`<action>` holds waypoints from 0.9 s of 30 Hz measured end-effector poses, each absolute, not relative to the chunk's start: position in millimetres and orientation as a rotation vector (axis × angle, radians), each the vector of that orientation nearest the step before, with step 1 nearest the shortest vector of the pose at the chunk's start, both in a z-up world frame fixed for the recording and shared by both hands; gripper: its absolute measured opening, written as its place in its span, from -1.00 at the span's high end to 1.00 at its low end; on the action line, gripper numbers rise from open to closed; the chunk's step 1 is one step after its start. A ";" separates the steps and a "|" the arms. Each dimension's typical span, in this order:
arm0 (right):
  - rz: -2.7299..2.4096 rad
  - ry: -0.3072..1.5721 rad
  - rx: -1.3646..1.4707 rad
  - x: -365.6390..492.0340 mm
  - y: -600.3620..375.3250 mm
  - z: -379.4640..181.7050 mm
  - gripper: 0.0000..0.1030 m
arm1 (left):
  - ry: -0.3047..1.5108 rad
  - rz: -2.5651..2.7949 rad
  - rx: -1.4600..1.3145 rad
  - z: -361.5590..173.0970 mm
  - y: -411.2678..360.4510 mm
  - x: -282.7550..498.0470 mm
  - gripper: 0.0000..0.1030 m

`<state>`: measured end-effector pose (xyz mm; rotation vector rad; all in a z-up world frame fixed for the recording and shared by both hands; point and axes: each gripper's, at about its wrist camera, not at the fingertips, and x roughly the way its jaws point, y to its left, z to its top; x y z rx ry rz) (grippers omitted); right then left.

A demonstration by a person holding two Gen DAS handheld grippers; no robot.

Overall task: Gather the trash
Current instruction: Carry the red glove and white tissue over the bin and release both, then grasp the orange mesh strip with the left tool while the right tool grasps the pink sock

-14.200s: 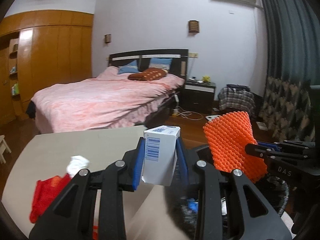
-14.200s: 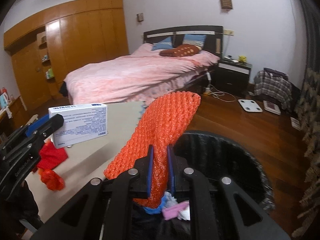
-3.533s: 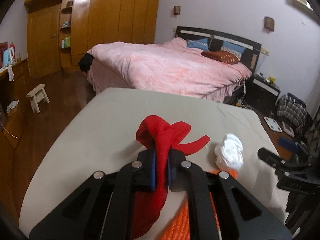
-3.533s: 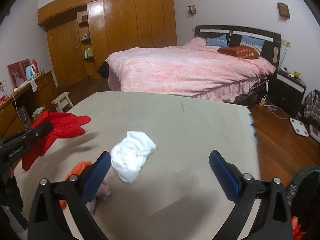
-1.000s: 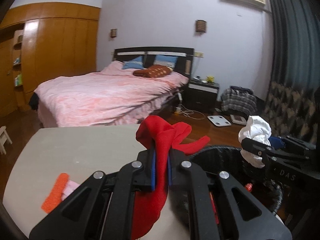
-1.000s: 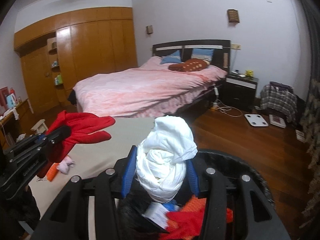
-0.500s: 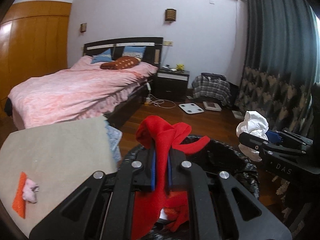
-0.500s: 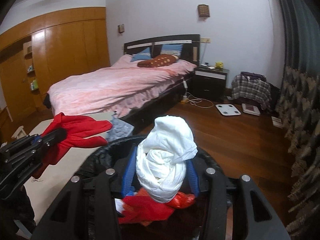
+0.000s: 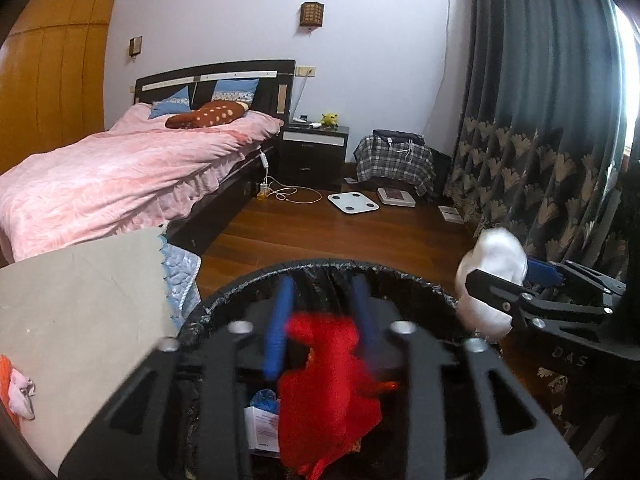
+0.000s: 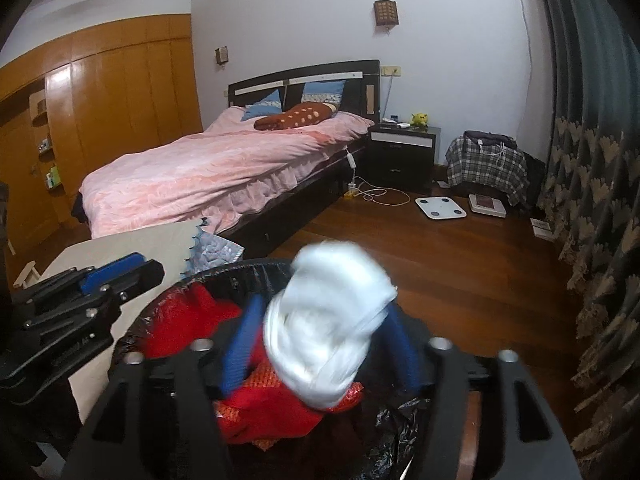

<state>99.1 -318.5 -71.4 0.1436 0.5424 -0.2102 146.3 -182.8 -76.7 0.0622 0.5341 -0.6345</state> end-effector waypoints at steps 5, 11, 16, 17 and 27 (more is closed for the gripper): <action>-0.217 0.540 0.143 96.4 -316.5 -73.0 -0.80 | 0.523 -0.589 0.054 -74.2 -165.8 151.1 -0.19; -0.206 0.517 0.121 99.8 -298.9 -66.7 -0.88 | 0.486 -0.499 0.066 -65.4 -132.1 151.2 -0.63; -0.184 0.498 0.133 105.2 -278.4 -62.9 -0.88 | 0.488 -0.414 0.060 -59.3 -94.2 152.0 -0.69; -0.166 0.500 0.145 107.8 -273.1 -62.3 -0.88 | 0.487 -0.400 0.058 -57.8 -88.2 151.7 -0.69; -0.031 0.489 0.115 138.8 -196.0 -58.0 -0.88 | 0.472 -0.227 0.071 -53.5 -10.1 145.4 -0.69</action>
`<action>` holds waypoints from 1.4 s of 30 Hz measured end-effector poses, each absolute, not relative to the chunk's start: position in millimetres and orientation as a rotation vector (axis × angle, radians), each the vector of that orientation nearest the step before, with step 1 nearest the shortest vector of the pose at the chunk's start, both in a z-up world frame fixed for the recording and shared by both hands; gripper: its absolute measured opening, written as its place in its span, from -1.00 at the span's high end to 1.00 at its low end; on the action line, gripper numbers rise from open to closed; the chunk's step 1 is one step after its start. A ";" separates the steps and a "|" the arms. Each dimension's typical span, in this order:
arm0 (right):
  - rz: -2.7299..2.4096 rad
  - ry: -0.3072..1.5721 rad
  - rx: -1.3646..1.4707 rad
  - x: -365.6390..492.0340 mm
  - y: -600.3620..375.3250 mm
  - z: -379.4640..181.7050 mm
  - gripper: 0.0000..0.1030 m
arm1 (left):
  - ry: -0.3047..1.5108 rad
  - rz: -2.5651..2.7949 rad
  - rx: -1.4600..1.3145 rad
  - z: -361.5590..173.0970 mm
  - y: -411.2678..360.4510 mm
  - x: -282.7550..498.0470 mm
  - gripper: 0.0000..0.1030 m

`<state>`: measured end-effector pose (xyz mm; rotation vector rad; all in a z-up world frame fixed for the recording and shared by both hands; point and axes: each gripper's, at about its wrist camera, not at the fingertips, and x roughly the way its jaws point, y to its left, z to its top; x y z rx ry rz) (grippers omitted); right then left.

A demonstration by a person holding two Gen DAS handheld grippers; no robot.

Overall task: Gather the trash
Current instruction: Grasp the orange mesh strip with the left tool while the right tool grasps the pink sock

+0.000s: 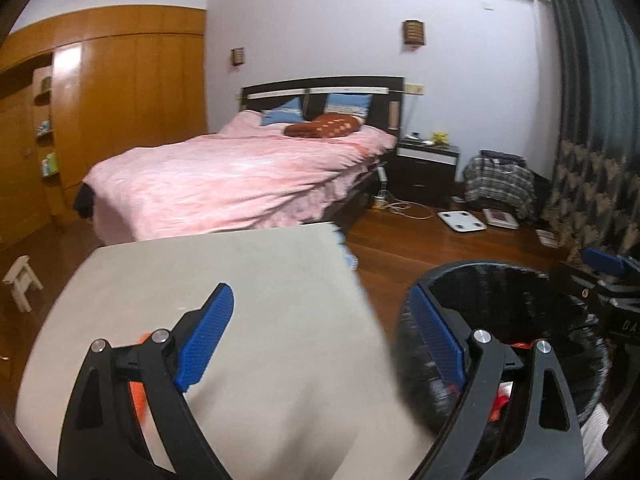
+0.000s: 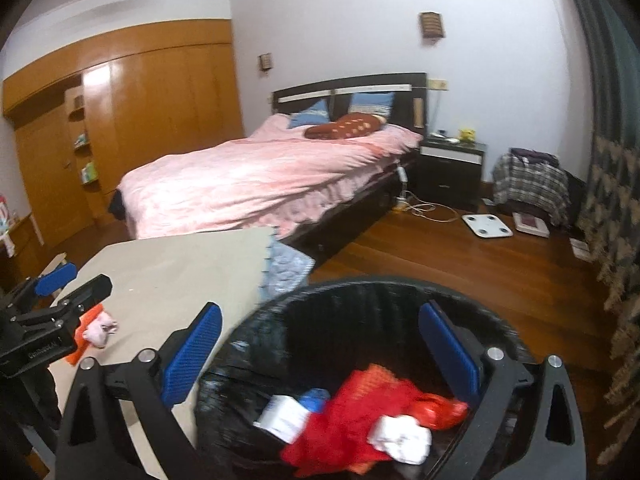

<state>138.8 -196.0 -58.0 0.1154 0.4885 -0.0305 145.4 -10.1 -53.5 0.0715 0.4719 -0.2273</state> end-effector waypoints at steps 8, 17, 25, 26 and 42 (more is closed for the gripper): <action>0.118 0.499 0.082 166.2 -124.9 -63.0 -0.88 | 0.492 -0.059 0.063 -61.4 66.7 147.4 -0.69; 0.233 0.524 0.048 187.0 -62.5 -84.6 -0.88 | 0.568 0.080 0.021 -86.0 141.2 154.9 -0.69; 0.237 0.558 0.036 202.4 -41.6 -102.4 -0.88 | 0.648 0.095 0.025 -117.5 158.4 162.8 -0.65; 0.237 0.562 0.035 204.2 -40.2 -104.4 -0.88 | 0.665 0.096 0.019 -122.7 160.8 165.6 -0.64; 0.248 0.593 0.005 208.7 -28.6 -112.7 -0.88 | 0.808 0.038 -0.028 -150.5 171.6 186.1 0.79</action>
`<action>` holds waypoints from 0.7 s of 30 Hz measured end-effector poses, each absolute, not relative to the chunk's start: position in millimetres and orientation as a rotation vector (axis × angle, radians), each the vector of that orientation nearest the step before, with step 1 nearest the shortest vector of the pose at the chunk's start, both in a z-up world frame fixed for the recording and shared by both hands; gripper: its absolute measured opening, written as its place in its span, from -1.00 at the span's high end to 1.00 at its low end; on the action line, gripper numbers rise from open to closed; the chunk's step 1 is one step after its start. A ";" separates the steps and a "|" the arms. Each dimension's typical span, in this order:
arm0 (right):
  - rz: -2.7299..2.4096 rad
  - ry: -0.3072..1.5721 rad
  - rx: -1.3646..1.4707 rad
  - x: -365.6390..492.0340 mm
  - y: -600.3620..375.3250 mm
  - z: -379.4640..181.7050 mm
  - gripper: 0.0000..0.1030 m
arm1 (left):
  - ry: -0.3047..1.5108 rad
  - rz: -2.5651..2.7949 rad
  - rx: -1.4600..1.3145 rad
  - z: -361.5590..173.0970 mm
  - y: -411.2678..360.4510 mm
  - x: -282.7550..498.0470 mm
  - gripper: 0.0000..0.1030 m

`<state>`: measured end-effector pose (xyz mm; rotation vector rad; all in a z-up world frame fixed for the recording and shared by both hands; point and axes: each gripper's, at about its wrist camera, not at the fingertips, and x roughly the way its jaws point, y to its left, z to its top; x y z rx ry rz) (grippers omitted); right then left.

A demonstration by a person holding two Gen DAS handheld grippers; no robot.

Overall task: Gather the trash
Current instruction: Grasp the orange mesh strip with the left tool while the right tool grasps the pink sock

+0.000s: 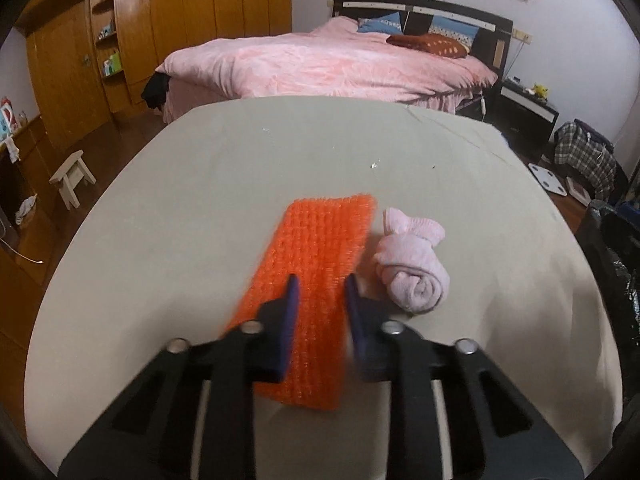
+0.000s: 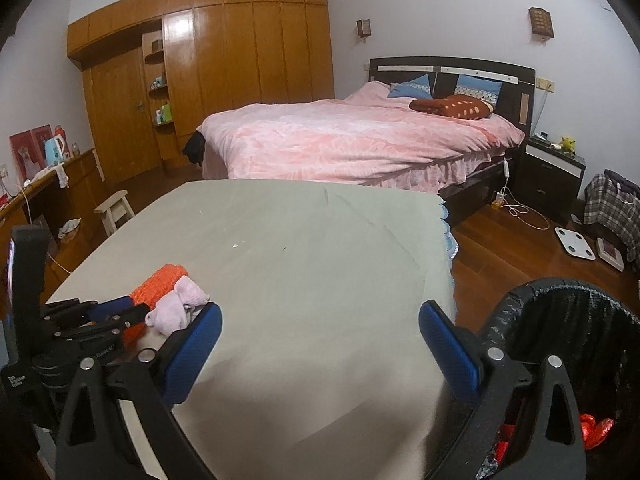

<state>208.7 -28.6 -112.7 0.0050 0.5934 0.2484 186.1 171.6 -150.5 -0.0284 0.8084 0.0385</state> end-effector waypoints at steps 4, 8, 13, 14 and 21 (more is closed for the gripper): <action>0.261 0.595 0.005 210.7 -23.3 -111.1 -0.88 | 0.797 0.041 -0.046 -148.4 173.2 184.8 0.83; 0.278 0.588 -0.001 213.3 -12.8 -108.2 -0.88 | 0.757 0.062 -0.055 -139.1 176.8 179.1 0.84; 0.300 0.591 0.009 222.1 7.4 -108.3 -0.88 | 0.725 0.091 -0.065 -126.9 189.0 172.5 0.84; 0.306 0.597 0.008 224.8 12.8 -109.2 -0.88 | 0.718 0.100 -0.068 -124.3 192.8 171.1 0.84; 0.337 0.630 -0.011 235.9 58.7 -124.4 -0.87 | 0.683 0.149 -0.079 -114.0 216.3 162.7 0.84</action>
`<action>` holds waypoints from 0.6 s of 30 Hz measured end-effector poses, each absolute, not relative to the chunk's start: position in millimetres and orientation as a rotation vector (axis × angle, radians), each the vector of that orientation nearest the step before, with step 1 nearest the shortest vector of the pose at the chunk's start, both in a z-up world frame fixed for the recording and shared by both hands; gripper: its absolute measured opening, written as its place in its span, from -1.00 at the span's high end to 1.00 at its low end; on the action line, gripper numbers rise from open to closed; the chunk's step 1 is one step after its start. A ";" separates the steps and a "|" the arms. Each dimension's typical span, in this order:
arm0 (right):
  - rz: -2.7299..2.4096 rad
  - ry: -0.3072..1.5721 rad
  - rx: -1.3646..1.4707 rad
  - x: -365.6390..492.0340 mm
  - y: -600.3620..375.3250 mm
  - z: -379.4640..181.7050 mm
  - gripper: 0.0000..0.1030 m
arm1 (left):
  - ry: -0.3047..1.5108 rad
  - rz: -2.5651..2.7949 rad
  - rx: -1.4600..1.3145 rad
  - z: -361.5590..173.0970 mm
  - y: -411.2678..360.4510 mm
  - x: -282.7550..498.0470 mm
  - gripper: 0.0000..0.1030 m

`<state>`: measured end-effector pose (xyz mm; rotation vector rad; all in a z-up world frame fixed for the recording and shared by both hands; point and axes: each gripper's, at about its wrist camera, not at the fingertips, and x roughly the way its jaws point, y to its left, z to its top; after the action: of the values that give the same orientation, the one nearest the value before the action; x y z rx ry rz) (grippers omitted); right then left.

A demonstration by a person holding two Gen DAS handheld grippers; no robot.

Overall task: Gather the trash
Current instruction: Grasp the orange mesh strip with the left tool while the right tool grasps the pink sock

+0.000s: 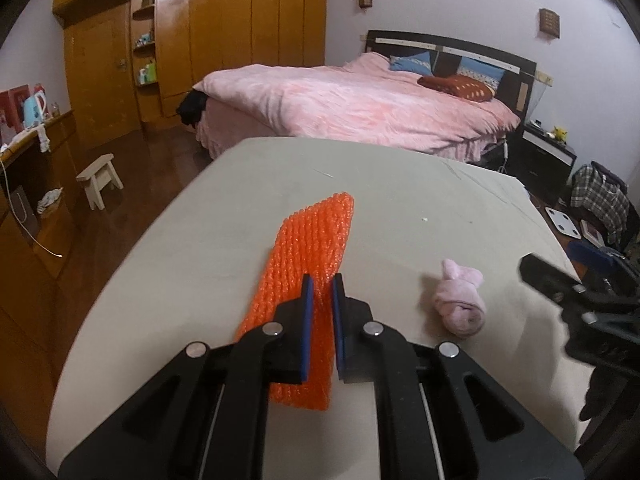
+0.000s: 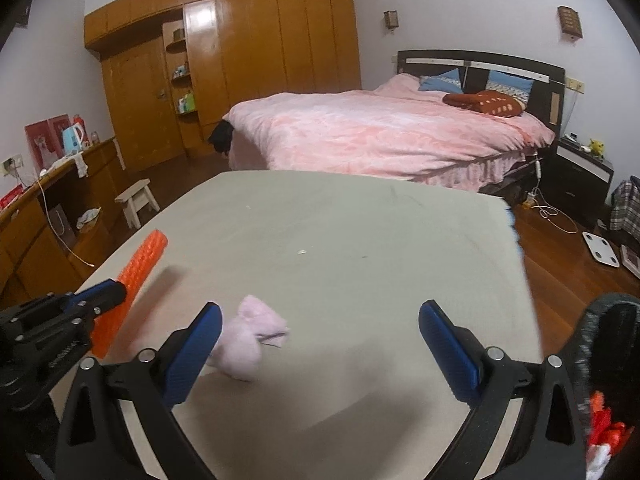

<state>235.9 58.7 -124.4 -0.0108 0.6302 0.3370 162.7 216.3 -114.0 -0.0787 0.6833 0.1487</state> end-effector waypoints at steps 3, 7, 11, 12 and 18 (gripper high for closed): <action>0.347 0.660 -0.017 241.2 74.9 -133.1 -0.73 | 0.675 0.163 -0.086 -112.2 225.4 160.9 0.84; 0.365 0.725 -0.015 246.9 91.7 -145.9 -0.52 | 0.670 0.174 -0.094 -112.0 234.2 160.1 0.84; 0.392 0.791 -0.033 253.1 101.1 -158.0 -0.10 | 0.669 0.179 -0.105 -113.7 241.4 161.4 0.84; 0.408 0.805 -0.025 253.6 101.5 -159.9 -0.04 | 0.669 0.179 -0.107 -114.2 241.9 161.8 0.84; 0.447 0.813 -0.018 247.8 98.4 -157.5 0.28 | 0.675 0.175 -0.115 -118.4 242.5 160.2 0.84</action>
<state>247.8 98.4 -157.5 -0.0183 0.8126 0.4469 160.2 242.5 -118.4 -0.1150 0.6753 0.1748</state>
